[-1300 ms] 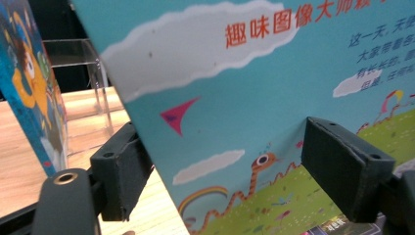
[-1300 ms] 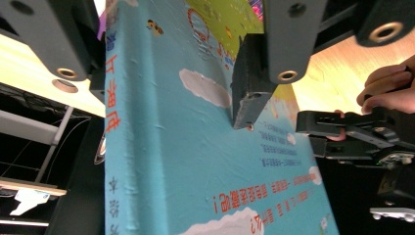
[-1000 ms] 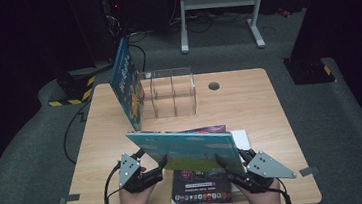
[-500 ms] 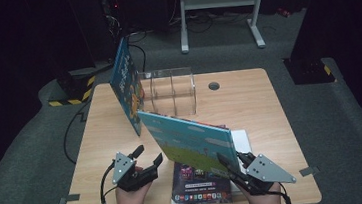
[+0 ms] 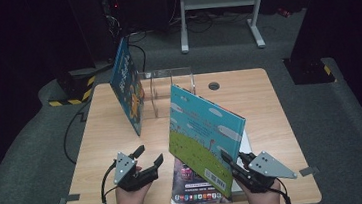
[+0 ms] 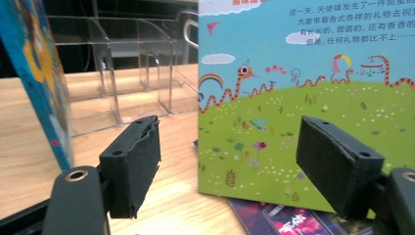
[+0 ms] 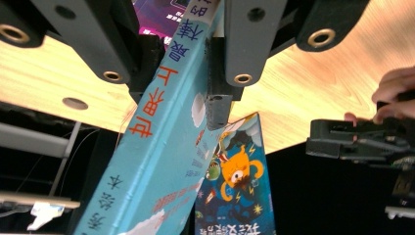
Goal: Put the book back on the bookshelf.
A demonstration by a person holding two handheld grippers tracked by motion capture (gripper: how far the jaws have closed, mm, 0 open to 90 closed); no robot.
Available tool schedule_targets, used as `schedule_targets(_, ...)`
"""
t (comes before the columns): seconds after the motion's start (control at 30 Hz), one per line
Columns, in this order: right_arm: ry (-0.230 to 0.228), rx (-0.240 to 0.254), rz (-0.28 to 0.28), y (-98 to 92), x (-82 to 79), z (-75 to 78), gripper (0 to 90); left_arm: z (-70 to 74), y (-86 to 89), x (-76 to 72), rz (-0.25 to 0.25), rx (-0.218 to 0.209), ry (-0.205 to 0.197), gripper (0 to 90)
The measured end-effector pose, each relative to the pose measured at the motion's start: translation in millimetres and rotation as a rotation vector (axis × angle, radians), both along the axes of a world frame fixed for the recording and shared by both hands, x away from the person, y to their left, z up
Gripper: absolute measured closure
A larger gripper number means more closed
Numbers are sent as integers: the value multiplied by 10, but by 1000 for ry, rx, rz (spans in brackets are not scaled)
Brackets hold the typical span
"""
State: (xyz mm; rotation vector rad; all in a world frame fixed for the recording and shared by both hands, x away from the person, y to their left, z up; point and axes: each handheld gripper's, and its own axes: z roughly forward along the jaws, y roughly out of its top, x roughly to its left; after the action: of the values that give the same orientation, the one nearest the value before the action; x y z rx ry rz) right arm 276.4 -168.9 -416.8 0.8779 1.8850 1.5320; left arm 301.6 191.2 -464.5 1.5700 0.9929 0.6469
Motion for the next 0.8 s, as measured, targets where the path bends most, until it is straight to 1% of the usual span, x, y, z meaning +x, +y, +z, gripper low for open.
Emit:
schedule_targets(0.17, -24, -5, -18, 108, -5, 21, 756, -18, 62, 33, 13, 11, 23, 223)
schedule_targets(0.27, -38, 6, -22, 232, -10, 35, 779, -6, 78, 24, 16, 23, 26, 221)
schedule_targets(0.3, -43, 7, -22, 263, -7, 36, 786, -1, 82, 20, 18, 18, 29, 213)
schedule_targets(0.33, -37, 15, -18, 317, -4, 37, 797, 4, 88, 17, 18, 10, 29, 205)
schedule_targets(0.37, -39, 15, -14, 360, 6, 38, 805, 11, 95, 14, 18, 12, 28, 204)
schedule_targets(0.4, -39, 14, -11, 406, 18, 37, 811, 16, 95, 9, 21, 12, 26, 202)
schedule_targets(0.47, -66, -21, -12, 524, 30, 19, 811, 28, 104, 7, 26, 19, 21, 196)
schedule_targets(0.5, -68, -24, -18, 577, 43, 4, 812, 31, 107, 7, 27, 13, 24, 192)
schedule_targets(0.57, -66, -20, -29, 645, 80, -23, 812, 42, 120, 8, 23, 5, 25, 186)
schedule_targets(0.6, -60, -8, -40, 678, 109, -45, 811, 47, 121, 6, 23, 3, 23, 185)
schedule_targets(0.7, -51, 9, -67, 739, 164, -112, 811, 75, 113, -5, 16, 3, 17, 178)
schedule_targets(0.8, -46, 19, -79, 785, 164, -125, 810, 106, 92, -15, 4, 0, 12, 172)
